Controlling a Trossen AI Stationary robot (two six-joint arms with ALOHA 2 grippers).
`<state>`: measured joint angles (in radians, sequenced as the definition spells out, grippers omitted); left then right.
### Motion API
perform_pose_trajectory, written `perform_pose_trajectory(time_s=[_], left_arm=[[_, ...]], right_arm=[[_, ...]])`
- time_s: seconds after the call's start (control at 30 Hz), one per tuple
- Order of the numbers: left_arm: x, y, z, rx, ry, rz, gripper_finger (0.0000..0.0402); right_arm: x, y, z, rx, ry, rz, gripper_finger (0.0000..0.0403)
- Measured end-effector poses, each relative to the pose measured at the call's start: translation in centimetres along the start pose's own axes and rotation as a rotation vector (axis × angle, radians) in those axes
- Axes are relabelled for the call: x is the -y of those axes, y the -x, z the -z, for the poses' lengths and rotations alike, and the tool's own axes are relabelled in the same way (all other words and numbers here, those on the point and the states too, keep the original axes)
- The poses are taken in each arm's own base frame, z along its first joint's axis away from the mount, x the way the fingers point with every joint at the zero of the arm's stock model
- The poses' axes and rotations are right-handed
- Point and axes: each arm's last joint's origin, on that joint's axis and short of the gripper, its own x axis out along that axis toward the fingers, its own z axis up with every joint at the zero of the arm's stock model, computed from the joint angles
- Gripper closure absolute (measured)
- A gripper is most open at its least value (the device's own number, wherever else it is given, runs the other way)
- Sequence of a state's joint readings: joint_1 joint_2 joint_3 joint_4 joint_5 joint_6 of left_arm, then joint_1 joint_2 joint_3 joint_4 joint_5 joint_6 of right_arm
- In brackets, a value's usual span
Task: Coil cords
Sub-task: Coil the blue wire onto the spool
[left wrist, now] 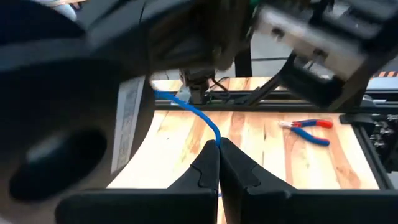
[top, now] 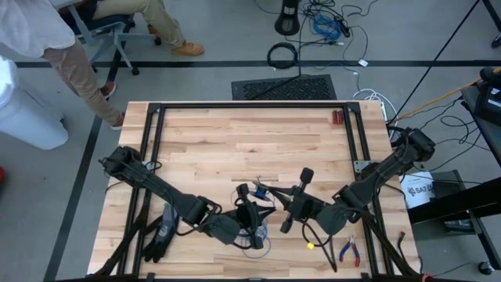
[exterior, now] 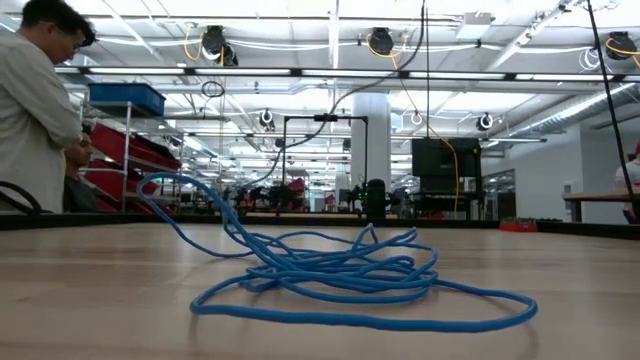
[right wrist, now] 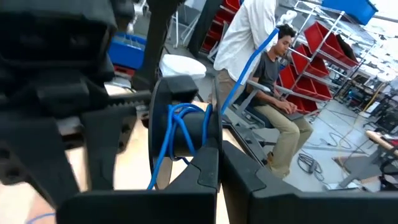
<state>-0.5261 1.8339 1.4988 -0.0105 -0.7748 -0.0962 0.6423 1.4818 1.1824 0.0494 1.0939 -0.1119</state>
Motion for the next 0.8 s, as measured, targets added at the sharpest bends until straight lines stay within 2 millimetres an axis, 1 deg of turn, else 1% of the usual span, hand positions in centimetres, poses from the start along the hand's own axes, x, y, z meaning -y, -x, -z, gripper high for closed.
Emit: perform_pose_trajectory(time_s=[0.1, 0.3, 0.4, 0.57, 0.8], left_arm=[[0.0, 0.0, -0.1, 0.002, 0.004, 0.016, 0.0389], [0.3, 0.2, 0.0, -0.004, -0.006, 0.058, 0.0339], [0.4, 0.2, 0.0, -0.005, -0.006, 0.077, 0.0322], [0.5, 0.2, 0.0, -0.008, -0.005, 0.12, 0.0315], [1.1, 0.4, 0.1, -0.017, -0.039, 0.272, 0.0314]], right_arm=[[0.3, 0.6, -0.4, 0.013, -0.019, -0.011, 0.0403], [1.1, 2.2, -1.4, 0.043, -0.054, -0.039, 0.0403], [1.3, 3.1, -1.7, 0.057, -0.066, -0.061, 0.0403], [1.8, 4.8, -2.5, 0.086, -0.089, -0.103, 0.0403], [2.7, 7.7, -3.4, 0.128, -0.122, -0.183, 0.0403]])
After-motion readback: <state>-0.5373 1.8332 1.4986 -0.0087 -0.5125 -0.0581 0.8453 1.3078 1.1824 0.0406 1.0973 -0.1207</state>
